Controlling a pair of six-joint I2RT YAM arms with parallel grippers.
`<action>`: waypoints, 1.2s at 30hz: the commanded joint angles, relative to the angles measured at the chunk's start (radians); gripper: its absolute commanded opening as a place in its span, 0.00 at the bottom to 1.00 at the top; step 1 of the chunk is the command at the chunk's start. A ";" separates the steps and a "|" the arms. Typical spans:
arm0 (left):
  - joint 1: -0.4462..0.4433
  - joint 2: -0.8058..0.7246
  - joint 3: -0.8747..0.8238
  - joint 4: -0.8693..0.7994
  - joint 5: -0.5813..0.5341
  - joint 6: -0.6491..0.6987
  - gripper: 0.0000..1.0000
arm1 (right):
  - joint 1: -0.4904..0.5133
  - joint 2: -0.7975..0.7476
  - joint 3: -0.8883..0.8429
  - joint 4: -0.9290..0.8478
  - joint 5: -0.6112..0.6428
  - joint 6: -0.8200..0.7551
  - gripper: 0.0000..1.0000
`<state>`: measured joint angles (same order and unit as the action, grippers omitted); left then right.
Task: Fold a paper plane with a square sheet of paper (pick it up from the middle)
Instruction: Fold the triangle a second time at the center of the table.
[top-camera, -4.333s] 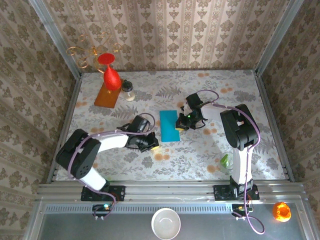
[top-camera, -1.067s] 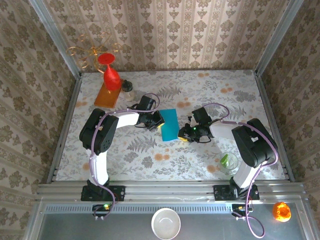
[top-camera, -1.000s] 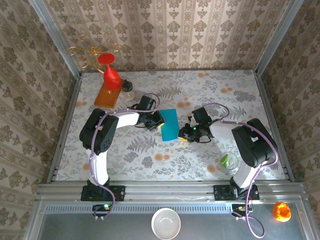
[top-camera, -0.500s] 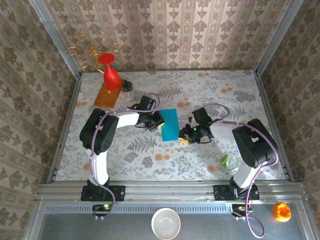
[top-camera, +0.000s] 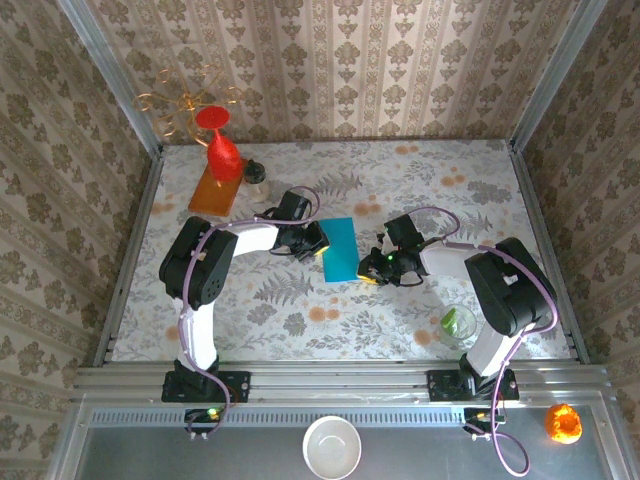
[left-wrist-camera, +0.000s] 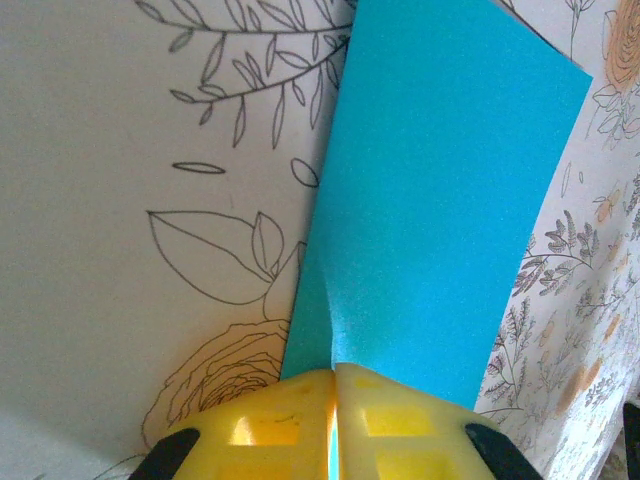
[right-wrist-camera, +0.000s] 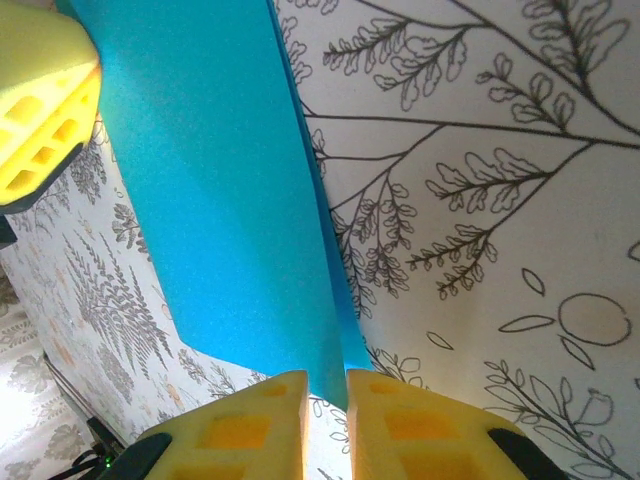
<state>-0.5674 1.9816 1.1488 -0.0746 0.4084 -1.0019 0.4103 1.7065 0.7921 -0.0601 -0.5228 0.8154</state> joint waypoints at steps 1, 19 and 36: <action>0.004 0.054 -0.028 -0.067 -0.027 0.009 0.12 | -0.005 -0.007 -0.013 0.039 -0.012 0.009 0.20; 0.004 0.032 -0.021 -0.040 0.003 0.018 0.12 | -0.018 0.060 0.007 0.120 -0.045 0.051 0.15; 0.021 0.059 0.074 -0.041 -0.002 0.114 0.10 | -0.051 -0.028 -0.011 -0.002 -0.118 -0.002 0.00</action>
<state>-0.5541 2.0060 1.2163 -0.0834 0.4183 -0.9001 0.3626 1.6966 0.7712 -0.0093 -0.5957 0.8383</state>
